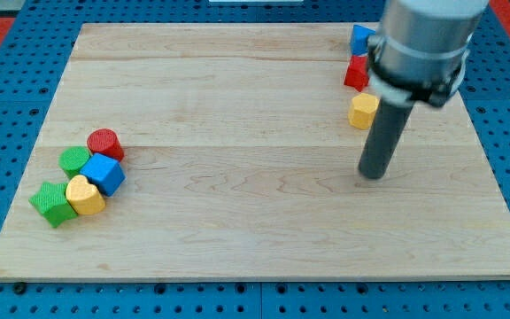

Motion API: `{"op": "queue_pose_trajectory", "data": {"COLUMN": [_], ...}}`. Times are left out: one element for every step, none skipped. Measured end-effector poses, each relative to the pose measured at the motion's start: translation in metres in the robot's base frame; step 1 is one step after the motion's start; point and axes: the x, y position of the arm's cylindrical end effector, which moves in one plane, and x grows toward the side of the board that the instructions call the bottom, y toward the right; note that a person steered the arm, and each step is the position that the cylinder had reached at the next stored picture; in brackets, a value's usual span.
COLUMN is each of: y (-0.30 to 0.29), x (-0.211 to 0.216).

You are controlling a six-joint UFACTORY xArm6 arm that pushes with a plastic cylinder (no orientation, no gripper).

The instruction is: Go near the green star

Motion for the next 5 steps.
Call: {"op": "queue_pose_trajectory", "data": {"y": [-0.071,-0.127,-0.139,-0.139,-0.167], "x": [0.07,0.102,0.102,0.102,0.101]}}
